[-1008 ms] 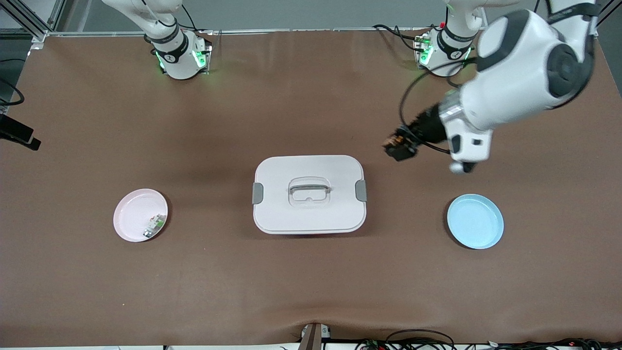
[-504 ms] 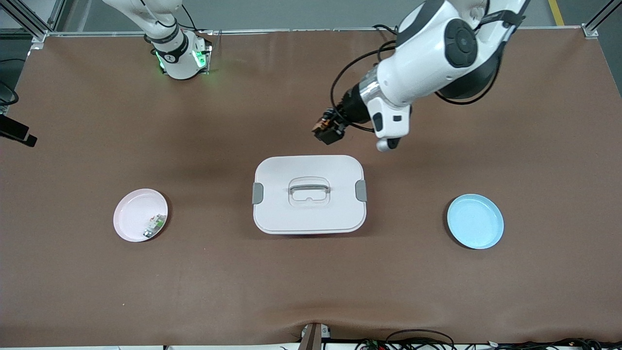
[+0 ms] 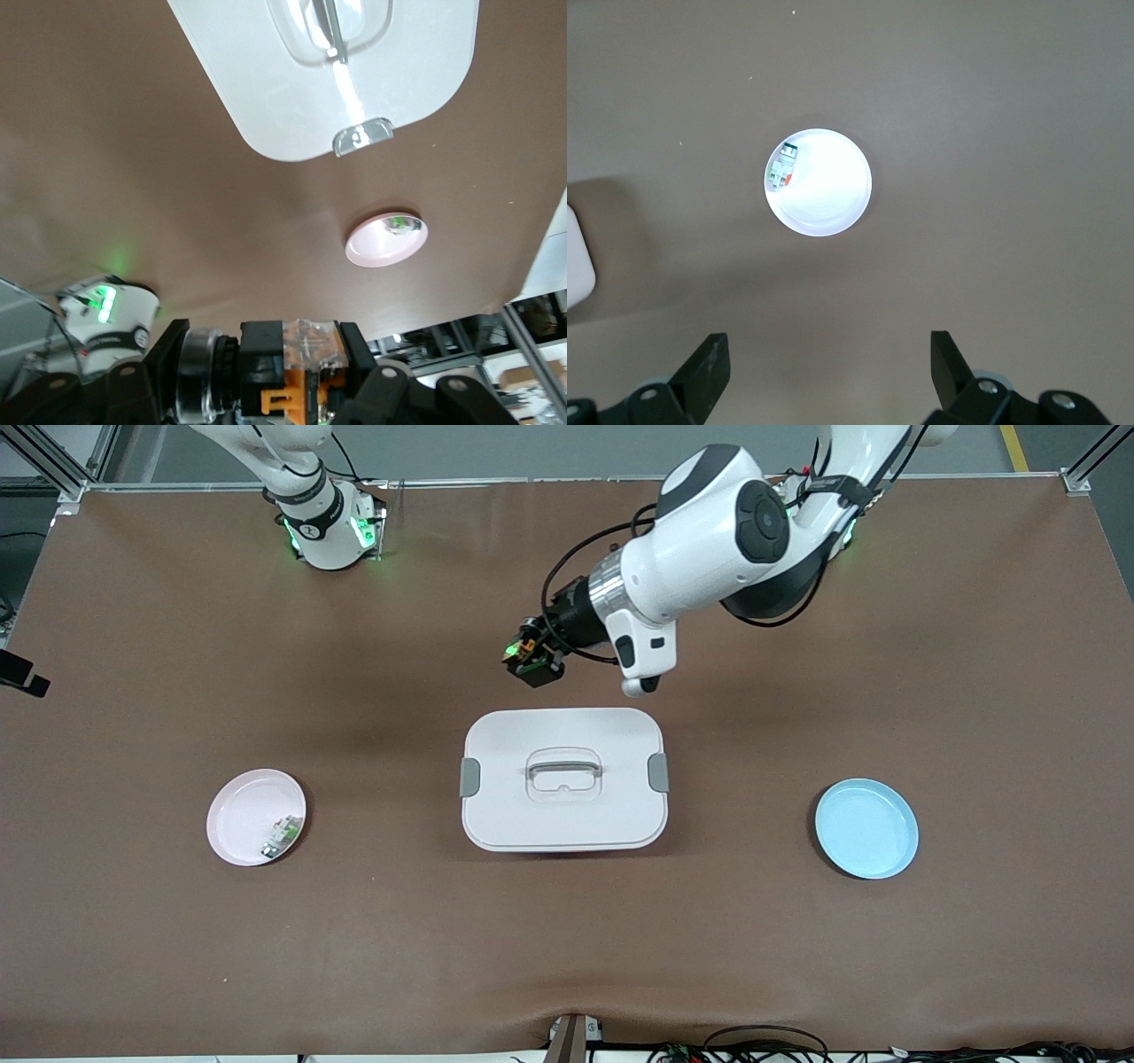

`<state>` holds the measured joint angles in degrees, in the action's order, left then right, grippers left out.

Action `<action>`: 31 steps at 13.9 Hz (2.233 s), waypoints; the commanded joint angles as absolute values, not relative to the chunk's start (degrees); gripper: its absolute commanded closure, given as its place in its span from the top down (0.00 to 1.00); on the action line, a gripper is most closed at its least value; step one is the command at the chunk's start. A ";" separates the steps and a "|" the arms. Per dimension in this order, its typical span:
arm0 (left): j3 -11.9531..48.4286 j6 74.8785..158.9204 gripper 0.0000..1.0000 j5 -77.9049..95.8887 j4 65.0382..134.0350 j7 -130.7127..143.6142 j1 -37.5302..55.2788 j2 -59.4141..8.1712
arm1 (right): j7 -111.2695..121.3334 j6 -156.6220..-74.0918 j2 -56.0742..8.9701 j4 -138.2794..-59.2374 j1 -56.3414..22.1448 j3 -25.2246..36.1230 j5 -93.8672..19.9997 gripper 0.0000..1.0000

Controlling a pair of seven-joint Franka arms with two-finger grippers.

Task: Transfer orange switch to right arm and place
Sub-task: 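Lift the switch with the left gripper and carry it above the box, then reach the right gripper toward the switch held by the left gripper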

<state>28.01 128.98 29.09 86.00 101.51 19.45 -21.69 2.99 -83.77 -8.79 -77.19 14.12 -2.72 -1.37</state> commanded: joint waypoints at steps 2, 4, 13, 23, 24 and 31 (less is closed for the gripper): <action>27.86 135.51 0.32 30.06 82.54 111.86 22.49 -25.57 | 7.30 -84.19 -8.96 -80.40 17.57 -3.52 -13.05 1.00; 27.34 138.41 0.32 29.45 80.17 117.04 24.86 -27.94 | 7.29 -84.55 -8.96 -84.18 19.42 -3.52 -21.49 1.00; 22.87 145.19 0.32 29.00 78.58 120.15 31.89 -33.57 | -4.30 -90.33 -2.21 -97.54 11.00 -4.13 -33.91 1.00; 20.13 145.11 0.32 28.83 78.05 119.71 34.37 -33.57 | -4.57 -103.86 1.23 -107.22 -1.22 -4.04 -37.53 1.00; 20.04 145.11 0.33 28.83 78.05 119.71 34.37 -33.57 | -4.66 -106.06 1.32 -108.01 -2.97 -4.04 -37.53 1.00; 20.13 145.02 0.33 28.83 78.13 119.88 34.37 -33.22 | -13.45 -115.57 1.05 -110.74 -12.04 -4.04 -37.53 1.00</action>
